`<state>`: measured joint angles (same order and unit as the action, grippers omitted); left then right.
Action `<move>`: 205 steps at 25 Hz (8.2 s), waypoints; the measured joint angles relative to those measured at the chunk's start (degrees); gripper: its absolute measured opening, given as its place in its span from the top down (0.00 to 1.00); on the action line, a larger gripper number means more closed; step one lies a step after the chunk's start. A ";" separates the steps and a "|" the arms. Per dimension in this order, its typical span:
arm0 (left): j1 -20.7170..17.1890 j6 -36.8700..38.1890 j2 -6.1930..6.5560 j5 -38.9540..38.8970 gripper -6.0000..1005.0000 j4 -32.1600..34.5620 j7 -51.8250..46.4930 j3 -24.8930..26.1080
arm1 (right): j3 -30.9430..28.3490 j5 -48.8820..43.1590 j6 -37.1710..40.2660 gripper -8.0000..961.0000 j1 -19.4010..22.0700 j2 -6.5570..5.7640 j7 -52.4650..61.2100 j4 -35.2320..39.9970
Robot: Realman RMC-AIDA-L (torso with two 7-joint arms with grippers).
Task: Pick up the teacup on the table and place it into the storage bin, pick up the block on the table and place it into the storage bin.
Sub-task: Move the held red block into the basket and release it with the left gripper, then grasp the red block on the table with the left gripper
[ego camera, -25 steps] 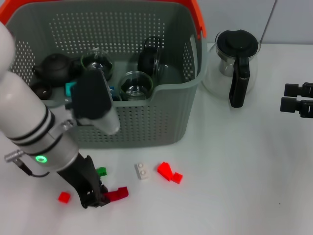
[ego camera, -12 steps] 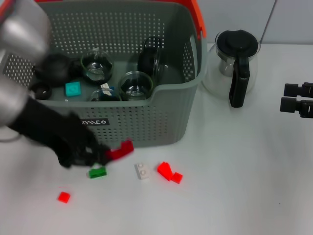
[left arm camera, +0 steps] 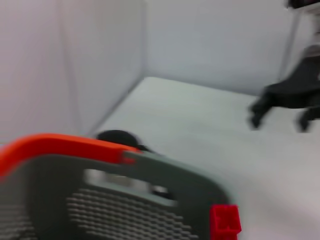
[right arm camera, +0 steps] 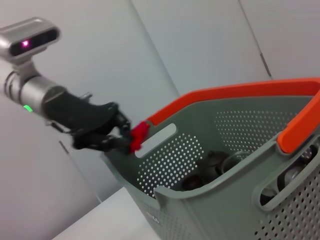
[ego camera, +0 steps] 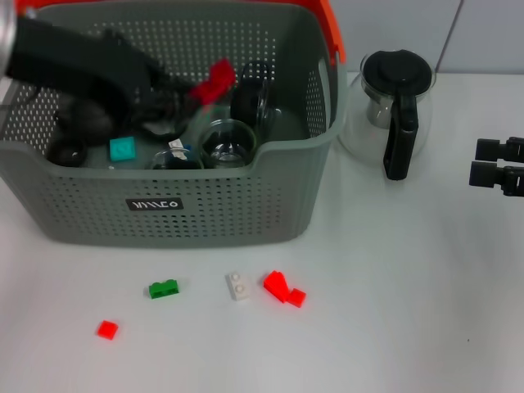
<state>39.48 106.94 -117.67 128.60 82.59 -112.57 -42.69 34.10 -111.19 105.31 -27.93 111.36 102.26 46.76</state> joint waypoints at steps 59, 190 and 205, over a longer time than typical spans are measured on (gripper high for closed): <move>-12.90 -10.76 -6.82 -20.41 0.17 -10.36 2.71 0.91 | -5.35 0.10 0.07 0.14 0.01 0.55 -0.22 0.01; -12.92 -7.01 -7.14 34.97 0.39 -3.98 -23.25 -28.97 | -5.84 -0.34 -1.96 0.14 3.14 0.70 -0.92 -2.02; -12.33 -6.71 -7.14 34.98 0.55 -4.44 -23.53 -31.65 | -5.85 -0.34 -1.96 0.14 3.64 0.70 -1.03 -2.02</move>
<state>27.15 100.23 -124.80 163.59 78.15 -136.10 -74.35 28.26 -111.53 103.36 -24.29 112.06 101.23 44.74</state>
